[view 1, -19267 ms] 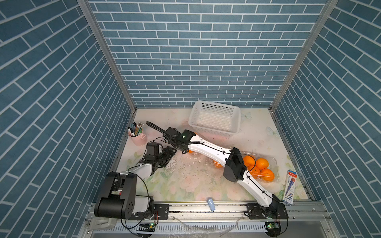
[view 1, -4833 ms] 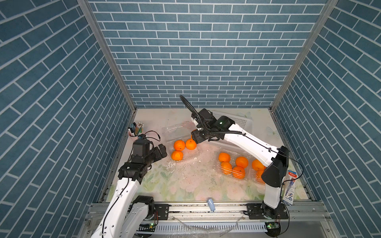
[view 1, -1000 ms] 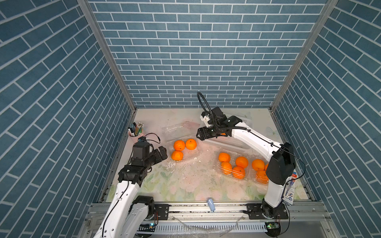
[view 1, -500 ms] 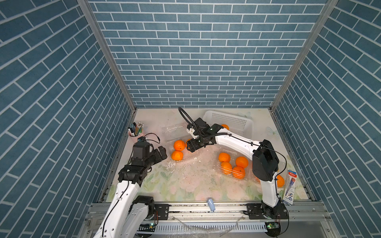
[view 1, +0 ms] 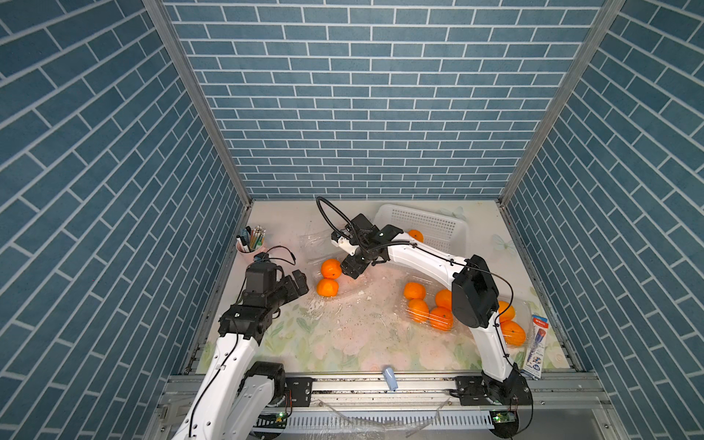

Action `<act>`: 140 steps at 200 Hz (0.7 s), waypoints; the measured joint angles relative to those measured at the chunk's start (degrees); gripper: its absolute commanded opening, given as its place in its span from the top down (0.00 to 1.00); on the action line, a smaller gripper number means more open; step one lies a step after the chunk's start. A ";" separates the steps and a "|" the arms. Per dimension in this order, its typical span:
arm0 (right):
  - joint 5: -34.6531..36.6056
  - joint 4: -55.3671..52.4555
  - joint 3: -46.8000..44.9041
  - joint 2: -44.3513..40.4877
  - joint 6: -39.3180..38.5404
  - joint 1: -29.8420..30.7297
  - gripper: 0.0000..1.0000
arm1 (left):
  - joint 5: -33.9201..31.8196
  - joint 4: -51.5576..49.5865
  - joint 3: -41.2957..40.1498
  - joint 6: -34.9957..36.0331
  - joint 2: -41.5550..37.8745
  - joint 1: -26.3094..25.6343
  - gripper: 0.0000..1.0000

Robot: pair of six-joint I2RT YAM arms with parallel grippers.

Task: Take oranges out of containers
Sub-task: Pick up the orange from the packing box.

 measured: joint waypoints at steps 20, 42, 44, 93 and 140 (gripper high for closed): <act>0.61 -1.55 2.75 3.02 -1.25 0.00 0.17 | -0.04 0.00 0.00 0.07 0.09 0.00 0.01; 1.66 -3.43 5.18 5.68 -2.49 0.04 0.17 | -0.22 0.00 0.00 0.20 0.09 0.00 0.01; 1.73 -3.63 5.40 5.88 -2.56 0.04 0.17 | -0.24 0.00 0.00 0.20 0.09 0.00 0.01; 4.55 -8.37 12.59 10.34 -4.11 0.15 0.18 | -0.24 0.00 0.00 0.44 0.20 0.00 0.01; 6.84 -10.45 13.99 11.96 -4.20 0.28 0.17 | -0.20 0.02 0.00 0.44 0.98 0.00 0.01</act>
